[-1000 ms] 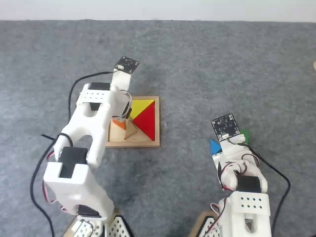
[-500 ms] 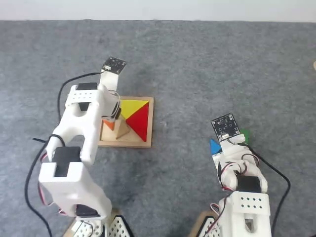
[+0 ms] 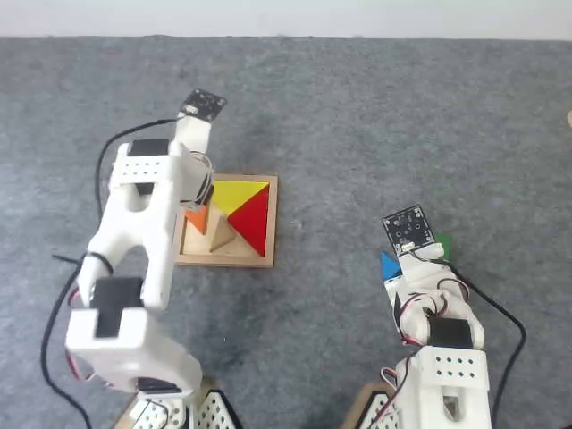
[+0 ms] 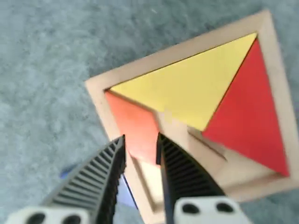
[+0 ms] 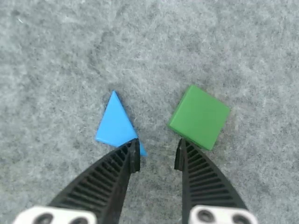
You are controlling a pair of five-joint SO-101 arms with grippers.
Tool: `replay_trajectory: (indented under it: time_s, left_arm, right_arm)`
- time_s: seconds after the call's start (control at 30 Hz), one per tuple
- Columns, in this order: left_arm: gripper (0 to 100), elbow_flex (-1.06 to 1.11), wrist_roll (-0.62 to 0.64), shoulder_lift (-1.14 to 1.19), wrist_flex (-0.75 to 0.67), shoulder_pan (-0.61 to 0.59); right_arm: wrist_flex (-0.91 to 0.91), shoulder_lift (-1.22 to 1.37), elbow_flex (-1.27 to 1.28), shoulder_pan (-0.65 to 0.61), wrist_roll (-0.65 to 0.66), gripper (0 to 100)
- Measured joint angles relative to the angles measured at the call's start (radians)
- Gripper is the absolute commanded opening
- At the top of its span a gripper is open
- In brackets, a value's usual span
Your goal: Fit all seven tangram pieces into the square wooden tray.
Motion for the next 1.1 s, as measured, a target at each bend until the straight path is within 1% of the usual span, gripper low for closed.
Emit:
replay_trajectory:
  time_s: [0.13,0.27,0.37,0.53,0.7,0.83,1.0,1.1]
  left_arm:
    - [10,0.170,-0.025,-0.124,0.000,0.072]
    - [10,0.339,-0.023,-0.215,-0.084,0.187]
    - [10,0.376,-0.014,-0.222,-0.117,0.209]
    - [10,0.377,-0.014,-0.204,-0.133,0.190]
    - [10,0.377,-0.026,-0.146,-0.186,0.157]
    - [10,0.371,-0.026,-0.112,-0.233,0.153]
    - [10,0.273,-0.031,-0.038,-0.233,0.107]
    - [10,0.183,-0.032,0.028,-0.203,0.087]
  right_arm:
    - [0.000,0.000,0.000,0.000,0.000,14.4]
    - [0.000,0.000,0.000,0.000,0.000,14.4]
    - [0.000,0.000,0.000,0.000,0.000,14.4]
    - [0.000,0.000,0.000,0.000,0.000,14.4]
    - [0.000,0.000,0.000,0.000,0.000,14.4]
    - [0.000,0.000,0.000,0.000,0.000,14.4]
    - [0.000,0.000,0.000,0.000,0.000,14.4]
    - [0.000,0.000,0.000,0.000,0.000,14.4]
